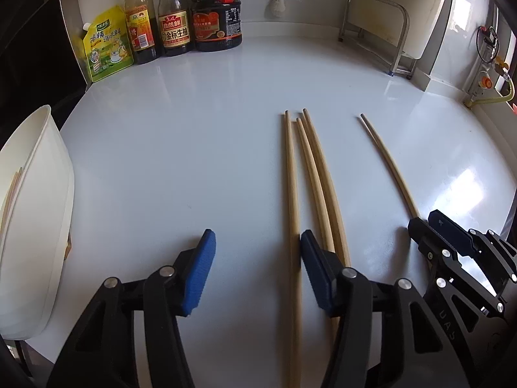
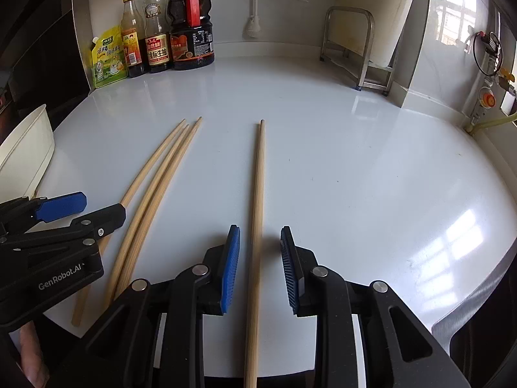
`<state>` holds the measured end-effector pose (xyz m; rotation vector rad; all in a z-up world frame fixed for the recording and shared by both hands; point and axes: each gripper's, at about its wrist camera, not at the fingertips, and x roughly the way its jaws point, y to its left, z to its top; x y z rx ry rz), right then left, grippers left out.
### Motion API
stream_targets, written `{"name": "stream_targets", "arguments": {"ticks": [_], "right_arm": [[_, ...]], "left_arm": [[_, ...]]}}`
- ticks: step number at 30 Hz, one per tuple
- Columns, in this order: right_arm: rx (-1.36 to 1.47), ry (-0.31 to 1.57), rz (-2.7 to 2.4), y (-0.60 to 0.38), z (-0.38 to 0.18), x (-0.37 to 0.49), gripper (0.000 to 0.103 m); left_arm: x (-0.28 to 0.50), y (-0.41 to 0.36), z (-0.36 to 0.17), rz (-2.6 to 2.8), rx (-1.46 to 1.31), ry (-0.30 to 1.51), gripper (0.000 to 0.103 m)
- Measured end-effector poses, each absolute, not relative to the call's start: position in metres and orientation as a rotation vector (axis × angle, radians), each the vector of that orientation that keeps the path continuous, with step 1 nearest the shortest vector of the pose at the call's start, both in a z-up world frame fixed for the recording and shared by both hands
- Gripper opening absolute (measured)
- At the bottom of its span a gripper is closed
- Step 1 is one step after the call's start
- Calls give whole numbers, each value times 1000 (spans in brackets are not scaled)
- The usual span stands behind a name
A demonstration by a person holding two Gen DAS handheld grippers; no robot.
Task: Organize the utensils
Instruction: 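Close the right tool on a single chopstick while the left tool grasps another, then carry both held chopsticks over the white basin with both tools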
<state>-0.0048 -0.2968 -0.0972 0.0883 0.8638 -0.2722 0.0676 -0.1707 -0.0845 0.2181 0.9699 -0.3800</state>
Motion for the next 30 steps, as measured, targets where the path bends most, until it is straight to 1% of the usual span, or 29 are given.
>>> {"name": "stream_targets", "arguments": {"ticks": [1,2,4,5,6,7,8,10,20,30], "right_arm": [[88,863,-270,-297,-97,-5,25],[88,862,-269,-297,-97,-4,25],[92,863,-262,-297,-97,-4,23],[90,863,-257,-296,-97,-3,21],[85,863,-252,-294,-96,-3,17],[79,863,-246,-293,-96,-3,11],[70,864,-245,-291,-96,-2,7],[69,861,-245,-289,-97,-2,7],[213,839,-202,-298,-85,-9,6],[255,766,-156,-277,-48,-15,6]], "left_arm": [[68,-171,-84,-381,218,969,43],[68,-171,-84,-384,217,968,39],[67,-171,-84,-391,217,970,24],[66,-172,-84,-395,218,972,21],[65,-173,-84,-399,218,974,15],[65,-173,-84,-404,219,976,10],[64,-173,-84,-407,220,977,9],[63,-173,-84,-411,220,977,7],[59,-158,-77,-430,159,1004,7],[47,-116,-27,-440,63,914,7]]}}
